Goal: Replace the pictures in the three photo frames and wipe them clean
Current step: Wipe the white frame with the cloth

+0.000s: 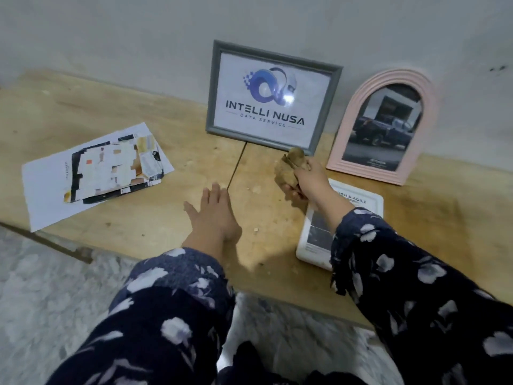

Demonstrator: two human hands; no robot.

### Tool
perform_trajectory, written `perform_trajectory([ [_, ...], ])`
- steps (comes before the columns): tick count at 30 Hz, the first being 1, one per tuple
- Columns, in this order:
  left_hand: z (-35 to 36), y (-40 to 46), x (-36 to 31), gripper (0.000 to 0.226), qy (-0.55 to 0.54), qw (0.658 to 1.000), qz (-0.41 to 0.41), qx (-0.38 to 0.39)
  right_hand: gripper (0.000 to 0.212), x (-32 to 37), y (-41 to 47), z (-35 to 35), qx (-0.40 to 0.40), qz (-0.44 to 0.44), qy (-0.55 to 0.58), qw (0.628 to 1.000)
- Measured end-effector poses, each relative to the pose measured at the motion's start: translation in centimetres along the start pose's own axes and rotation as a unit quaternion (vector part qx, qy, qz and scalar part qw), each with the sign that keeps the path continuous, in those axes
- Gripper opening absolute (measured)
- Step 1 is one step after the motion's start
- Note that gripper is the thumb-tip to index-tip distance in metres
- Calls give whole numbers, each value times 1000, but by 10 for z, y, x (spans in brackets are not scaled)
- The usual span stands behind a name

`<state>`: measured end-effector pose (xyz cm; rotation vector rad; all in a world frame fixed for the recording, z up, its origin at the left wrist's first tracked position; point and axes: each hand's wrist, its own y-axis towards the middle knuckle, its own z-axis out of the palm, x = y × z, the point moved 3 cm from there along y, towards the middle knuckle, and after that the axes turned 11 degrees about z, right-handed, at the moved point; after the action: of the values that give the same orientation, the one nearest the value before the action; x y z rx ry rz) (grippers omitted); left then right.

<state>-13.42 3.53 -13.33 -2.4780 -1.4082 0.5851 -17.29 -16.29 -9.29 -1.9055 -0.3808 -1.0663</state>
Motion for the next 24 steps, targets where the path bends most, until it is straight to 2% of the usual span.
perform_trajectory([
  [1, 4, -2, -15, 77, 8, 999, 34, -20, 16, -3, 0, -17, 7, 22, 58, 998],
  [2, 9, -4, -28, 73, 9, 997, 68, -39, 22, -5, 1, -31, 15, 36, 111, 993],
  [4, 25, -8, -55, 68, -4, 989, 130, -69, 25, -8, 4, -60, 14, 40, 160, 986],
  [5, 34, -10, -66, 68, -13, 985, 155, -75, 24, -7, 3, -71, 0, 35, 137, 990],
  [8, 57, -14, -89, 74, -5, 973, 221, -65, 31, -6, 1, -96, -87, -26, -73, 993],
  [10, 71, -21, -97, 79, 38, 964, 258, -61, 30, -6, 4, -105, -151, -98, -179, 967],
  [13, 84, -34, -101, 87, 81, 951, 285, -83, 29, -14, 18, -104, -210, -138, -275, 928],
  [15, 85, -36, -101, 90, 86, 951, 282, -95, 30, -18, 30, -96, -215, -164, -323, 907],
  [19, 80, -34, -105, 94, 64, 950, 283, -114, 18, -21, 40, -69, -173, -216, -422, 863],
  [21, 81, -31, -105, 93, 51, 950, 285, -117, 23, -31, 44, -58, -172, -228, -492, 823],
  [24, 84, -28, -104, 87, 49, 947, 289, -128, 29, -46, 43, -48, -178, -231, -522, 801],
])
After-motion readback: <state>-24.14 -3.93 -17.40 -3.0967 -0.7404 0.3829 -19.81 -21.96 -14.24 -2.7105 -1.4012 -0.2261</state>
